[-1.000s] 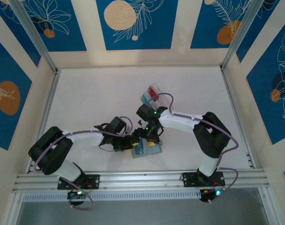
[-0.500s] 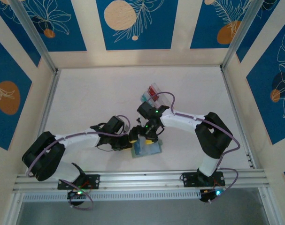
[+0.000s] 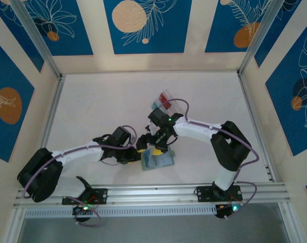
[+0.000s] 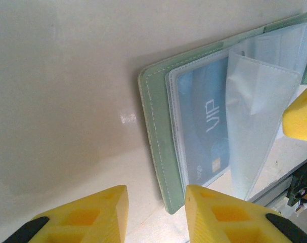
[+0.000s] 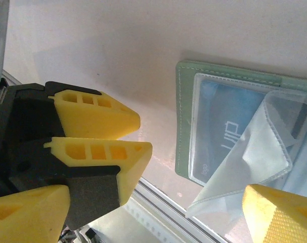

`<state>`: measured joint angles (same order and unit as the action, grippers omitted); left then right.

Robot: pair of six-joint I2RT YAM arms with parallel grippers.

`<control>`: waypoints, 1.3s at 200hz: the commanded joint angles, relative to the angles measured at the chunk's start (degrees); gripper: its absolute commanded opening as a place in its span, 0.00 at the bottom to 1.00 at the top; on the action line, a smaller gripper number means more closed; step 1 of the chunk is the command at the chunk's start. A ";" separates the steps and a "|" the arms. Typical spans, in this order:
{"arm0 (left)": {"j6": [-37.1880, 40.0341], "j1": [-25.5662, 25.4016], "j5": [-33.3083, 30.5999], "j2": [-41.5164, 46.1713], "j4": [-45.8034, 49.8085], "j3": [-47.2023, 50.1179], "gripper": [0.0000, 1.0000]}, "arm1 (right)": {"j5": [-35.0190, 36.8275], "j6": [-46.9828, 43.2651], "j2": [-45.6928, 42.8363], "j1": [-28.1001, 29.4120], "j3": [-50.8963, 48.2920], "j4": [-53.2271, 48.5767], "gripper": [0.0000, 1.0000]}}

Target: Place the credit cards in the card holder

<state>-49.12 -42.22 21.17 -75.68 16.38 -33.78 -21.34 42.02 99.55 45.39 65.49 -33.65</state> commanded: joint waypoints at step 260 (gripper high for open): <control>3.99 -1.28 1.34 -8.08 1.88 -13.55 0.35 | 23.05 -15.42 -3.33 -21.25 21.07 -20.50 0.18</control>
<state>-46.92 -42.44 22.83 -79.99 18.85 -44.27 -3.16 28.77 96.55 24.67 83.92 -50.57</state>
